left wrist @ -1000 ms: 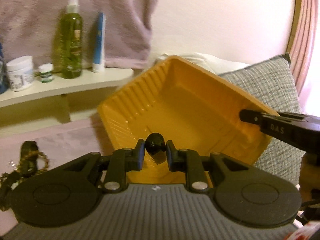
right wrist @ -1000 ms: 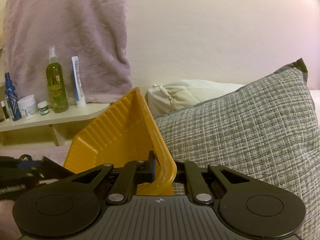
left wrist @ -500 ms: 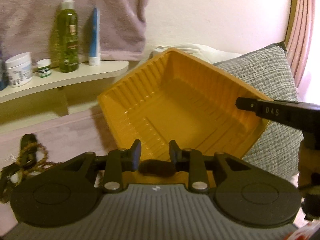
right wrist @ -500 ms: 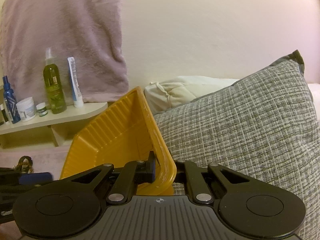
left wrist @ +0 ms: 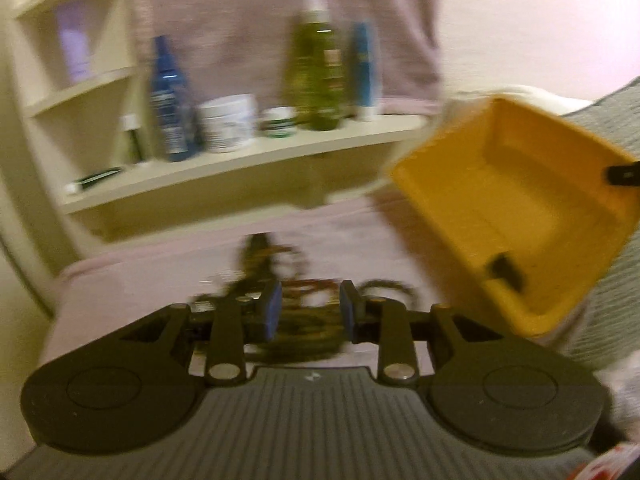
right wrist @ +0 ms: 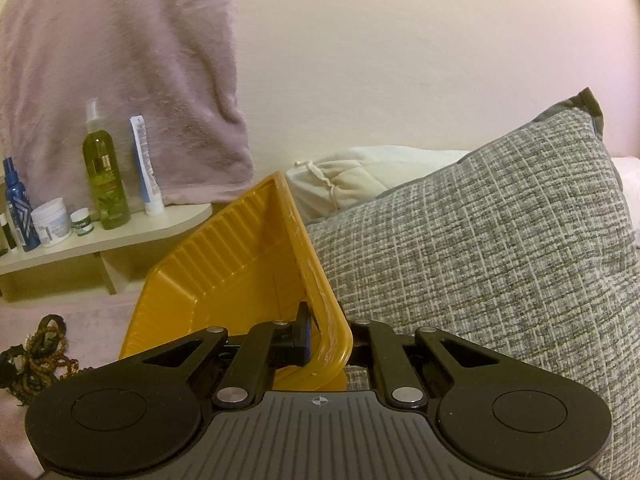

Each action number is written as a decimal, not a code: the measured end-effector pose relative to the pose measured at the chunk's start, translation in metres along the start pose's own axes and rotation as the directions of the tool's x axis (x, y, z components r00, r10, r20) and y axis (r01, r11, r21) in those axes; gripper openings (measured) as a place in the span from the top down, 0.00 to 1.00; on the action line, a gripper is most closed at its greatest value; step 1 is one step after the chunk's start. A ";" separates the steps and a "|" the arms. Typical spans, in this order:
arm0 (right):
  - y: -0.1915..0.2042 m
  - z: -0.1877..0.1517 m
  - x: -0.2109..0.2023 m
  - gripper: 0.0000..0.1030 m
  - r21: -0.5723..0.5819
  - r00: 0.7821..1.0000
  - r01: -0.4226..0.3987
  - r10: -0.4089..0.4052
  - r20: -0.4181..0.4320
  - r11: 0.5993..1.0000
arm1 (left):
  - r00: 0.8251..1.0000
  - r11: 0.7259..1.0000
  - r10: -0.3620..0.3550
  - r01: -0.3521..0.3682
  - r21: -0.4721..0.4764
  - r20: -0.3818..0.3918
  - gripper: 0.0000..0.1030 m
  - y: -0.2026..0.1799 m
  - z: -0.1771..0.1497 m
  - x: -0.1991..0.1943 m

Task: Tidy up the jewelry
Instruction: 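Grasp the black watch band from the pile with the left tool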

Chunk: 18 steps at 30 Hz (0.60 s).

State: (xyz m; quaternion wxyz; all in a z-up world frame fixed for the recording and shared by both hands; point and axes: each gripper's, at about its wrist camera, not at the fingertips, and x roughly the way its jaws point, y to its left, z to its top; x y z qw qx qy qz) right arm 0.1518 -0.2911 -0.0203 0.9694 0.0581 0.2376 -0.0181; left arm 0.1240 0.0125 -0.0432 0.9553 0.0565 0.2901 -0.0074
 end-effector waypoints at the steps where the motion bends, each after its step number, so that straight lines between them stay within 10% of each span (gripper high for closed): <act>1: 0.000 0.000 0.000 0.91 0.002 1.000 0.001 -0.001 -0.001 1.000 | 1.000 1.000 0.022 -0.021 0.006 -0.005 0.72 0.008 -0.001 0.002; 18: 0.000 0.003 0.009 0.91 -0.020 1.000 0.003 -0.003 -0.010 1.000 | 0.992 0.980 0.025 0.000 0.201 -0.124 0.72 0.052 -0.013 0.042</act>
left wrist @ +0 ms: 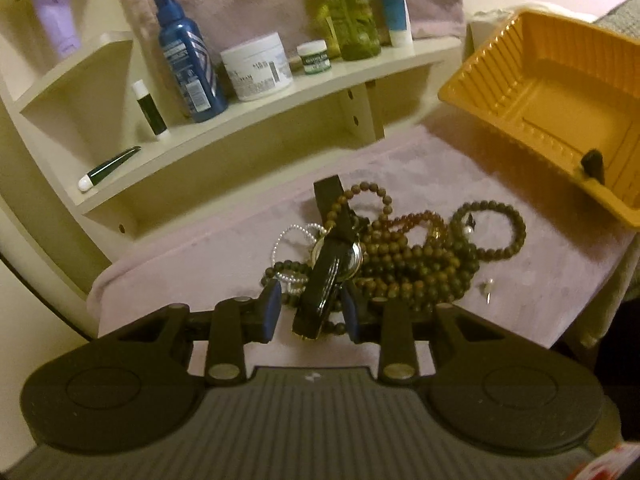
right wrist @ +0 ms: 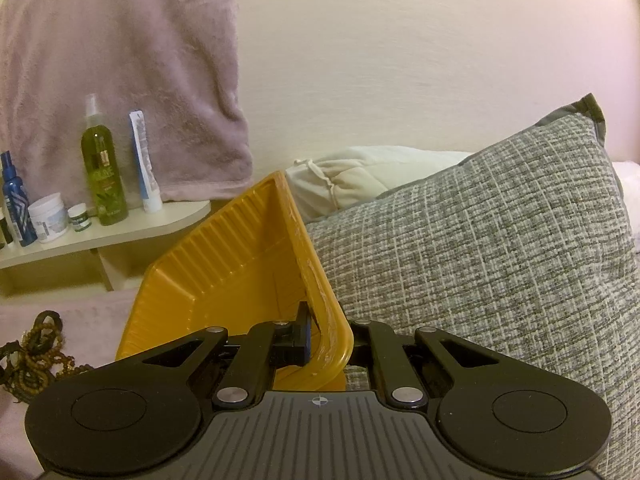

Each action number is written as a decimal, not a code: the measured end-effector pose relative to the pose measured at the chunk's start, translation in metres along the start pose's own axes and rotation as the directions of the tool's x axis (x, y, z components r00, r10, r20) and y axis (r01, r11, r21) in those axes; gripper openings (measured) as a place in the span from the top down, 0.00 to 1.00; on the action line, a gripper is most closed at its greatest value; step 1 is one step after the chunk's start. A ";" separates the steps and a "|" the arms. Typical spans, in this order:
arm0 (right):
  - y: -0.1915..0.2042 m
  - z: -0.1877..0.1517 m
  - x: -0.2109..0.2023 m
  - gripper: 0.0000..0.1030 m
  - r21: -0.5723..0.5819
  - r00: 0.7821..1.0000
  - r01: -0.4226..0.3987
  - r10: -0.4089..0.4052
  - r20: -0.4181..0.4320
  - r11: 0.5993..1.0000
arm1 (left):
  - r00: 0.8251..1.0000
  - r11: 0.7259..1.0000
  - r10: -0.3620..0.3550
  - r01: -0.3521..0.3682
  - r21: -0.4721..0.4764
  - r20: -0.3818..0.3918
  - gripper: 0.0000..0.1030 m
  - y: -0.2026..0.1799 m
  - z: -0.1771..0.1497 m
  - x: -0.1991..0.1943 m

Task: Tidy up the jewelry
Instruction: 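Grasp the black watch band from the pile with the left tool, then carry the black watch band into the tray and open the left tool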

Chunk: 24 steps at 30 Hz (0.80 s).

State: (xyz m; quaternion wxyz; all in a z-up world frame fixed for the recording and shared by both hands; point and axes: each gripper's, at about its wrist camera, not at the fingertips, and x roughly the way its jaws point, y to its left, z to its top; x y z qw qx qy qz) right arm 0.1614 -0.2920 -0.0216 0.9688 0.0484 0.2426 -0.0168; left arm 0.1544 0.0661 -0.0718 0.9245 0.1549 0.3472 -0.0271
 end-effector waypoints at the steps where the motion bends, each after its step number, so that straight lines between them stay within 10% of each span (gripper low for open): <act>1: 0.000 0.000 0.000 0.91 0.000 1.000 -0.001 0.001 0.000 1.000 | 1.000 1.000 -0.002 0.002 0.001 -0.004 0.71 0.001 0.000 0.001; 24: -0.001 -0.001 0.000 0.92 0.002 1.000 0.001 -0.001 -0.001 1.000 | 1.000 0.999 0.003 -0.001 -0.053 0.029 0.88 0.013 0.036 -0.022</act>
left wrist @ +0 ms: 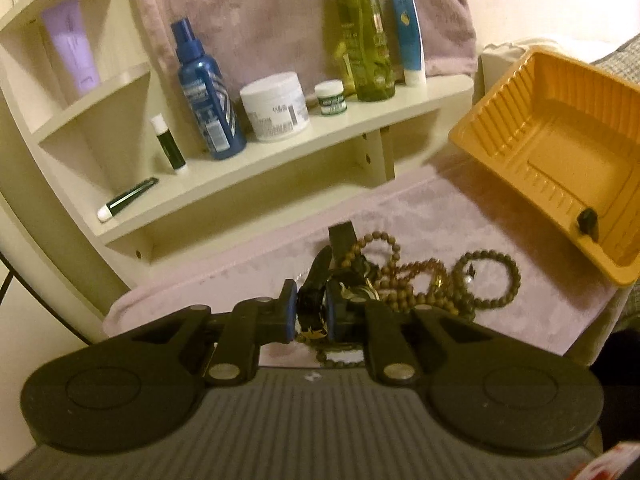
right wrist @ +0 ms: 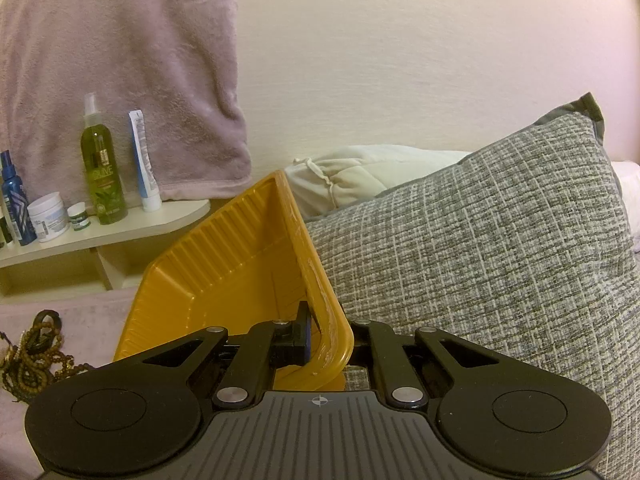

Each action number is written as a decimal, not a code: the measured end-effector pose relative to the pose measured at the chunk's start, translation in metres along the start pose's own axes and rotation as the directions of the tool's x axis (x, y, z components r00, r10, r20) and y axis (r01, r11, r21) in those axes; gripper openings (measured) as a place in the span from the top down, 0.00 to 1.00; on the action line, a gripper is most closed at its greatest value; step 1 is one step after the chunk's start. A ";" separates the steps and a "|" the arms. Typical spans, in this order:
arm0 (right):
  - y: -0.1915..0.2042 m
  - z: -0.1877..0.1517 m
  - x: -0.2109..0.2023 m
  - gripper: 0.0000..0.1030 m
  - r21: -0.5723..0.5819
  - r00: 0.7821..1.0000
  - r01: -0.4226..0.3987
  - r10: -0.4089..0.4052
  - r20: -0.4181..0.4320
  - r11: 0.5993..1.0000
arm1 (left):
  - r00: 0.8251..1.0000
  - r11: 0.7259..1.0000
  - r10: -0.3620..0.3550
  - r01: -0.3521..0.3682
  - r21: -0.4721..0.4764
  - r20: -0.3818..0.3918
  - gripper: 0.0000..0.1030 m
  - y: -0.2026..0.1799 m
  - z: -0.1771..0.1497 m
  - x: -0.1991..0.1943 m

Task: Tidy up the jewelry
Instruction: 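Carry the black watch band into the tray and open the left tool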

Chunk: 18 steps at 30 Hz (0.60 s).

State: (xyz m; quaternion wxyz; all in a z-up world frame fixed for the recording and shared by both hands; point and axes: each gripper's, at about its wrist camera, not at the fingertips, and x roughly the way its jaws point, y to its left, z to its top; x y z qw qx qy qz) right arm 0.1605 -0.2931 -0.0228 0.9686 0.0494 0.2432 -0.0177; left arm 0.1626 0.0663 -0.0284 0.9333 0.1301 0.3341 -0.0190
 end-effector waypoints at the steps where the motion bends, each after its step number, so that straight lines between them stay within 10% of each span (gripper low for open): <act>1: 0.000 0.000 0.000 0.92 0.000 1.000 0.000 0.000 0.000 1.000 | 1.000 1.000 0.000 0.000 -0.003 0.005 0.88 0.000 0.002 -0.001; 18: -0.001 0.001 -0.001 0.92 0.012 1.000 -0.004 0.004 0.002 1.000 | 0.983 0.987 -0.160 0.159 0.025 0.093 0.88 -0.053 0.055 -0.017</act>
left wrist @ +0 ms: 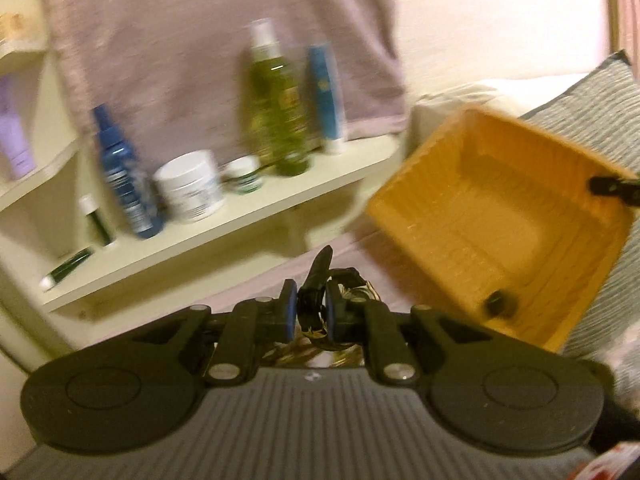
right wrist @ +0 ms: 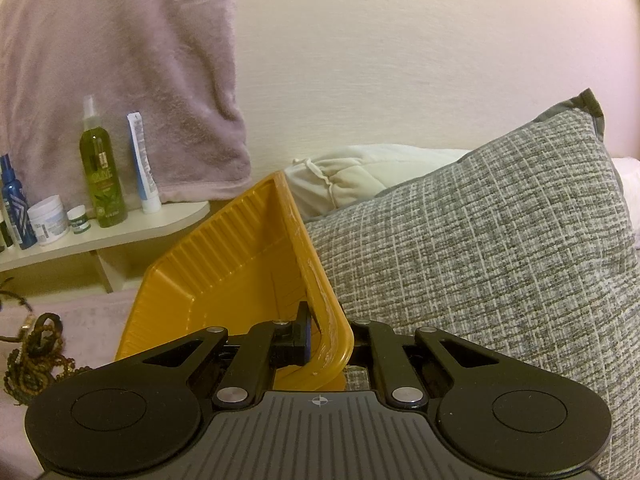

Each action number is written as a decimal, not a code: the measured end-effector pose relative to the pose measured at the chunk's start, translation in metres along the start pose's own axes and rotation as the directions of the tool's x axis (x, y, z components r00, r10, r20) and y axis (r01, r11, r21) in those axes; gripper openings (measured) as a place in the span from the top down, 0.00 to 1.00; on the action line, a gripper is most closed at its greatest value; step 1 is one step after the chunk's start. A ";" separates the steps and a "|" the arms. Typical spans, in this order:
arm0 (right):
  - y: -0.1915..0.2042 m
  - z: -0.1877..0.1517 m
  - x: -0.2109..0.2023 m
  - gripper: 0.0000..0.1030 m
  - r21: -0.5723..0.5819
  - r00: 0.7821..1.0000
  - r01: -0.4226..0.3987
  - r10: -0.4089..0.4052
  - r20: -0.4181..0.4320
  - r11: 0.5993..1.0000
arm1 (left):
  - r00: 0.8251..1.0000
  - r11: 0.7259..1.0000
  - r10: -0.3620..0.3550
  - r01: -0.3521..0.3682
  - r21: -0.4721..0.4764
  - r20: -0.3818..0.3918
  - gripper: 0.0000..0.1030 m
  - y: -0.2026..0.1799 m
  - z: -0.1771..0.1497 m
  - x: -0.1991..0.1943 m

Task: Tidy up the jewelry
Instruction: 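Carry the black watch band into the tray and open the left tool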

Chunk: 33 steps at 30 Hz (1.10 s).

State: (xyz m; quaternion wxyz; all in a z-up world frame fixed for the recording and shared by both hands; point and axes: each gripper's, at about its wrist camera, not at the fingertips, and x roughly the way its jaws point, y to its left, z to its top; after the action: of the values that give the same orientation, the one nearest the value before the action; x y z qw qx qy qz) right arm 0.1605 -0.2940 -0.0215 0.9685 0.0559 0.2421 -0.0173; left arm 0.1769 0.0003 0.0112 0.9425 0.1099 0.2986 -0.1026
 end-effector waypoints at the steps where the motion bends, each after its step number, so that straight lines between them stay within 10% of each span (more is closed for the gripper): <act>1: 0.000 0.000 0.000 0.92 0.001 1.000 -0.001 0.001 0.001 1.000 | 1.000 1.000 -0.018 0.018 0.001 0.003 0.88 -0.005 0.003 0.003; 15: -0.003 -0.003 0.000 0.92 0.023 1.000 0.000 0.000 -0.007 1.000 | 0.979 0.978 -0.204 0.203 0.047 0.006 0.88 -0.078 0.038 0.040; 33: -0.003 -0.005 -0.001 0.92 0.038 1.000 0.004 -0.003 -0.013 0.999 | 0.979 0.979 -0.202 0.202 0.028 0.006 0.79 -0.083 0.035 0.046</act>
State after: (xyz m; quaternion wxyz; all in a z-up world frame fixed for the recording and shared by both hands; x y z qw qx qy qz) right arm 0.1578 -0.2962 -0.0254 0.9657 0.0740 0.2480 -0.0233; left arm 0.2110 -0.0941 0.0006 0.9269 0.0913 0.3029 -0.2021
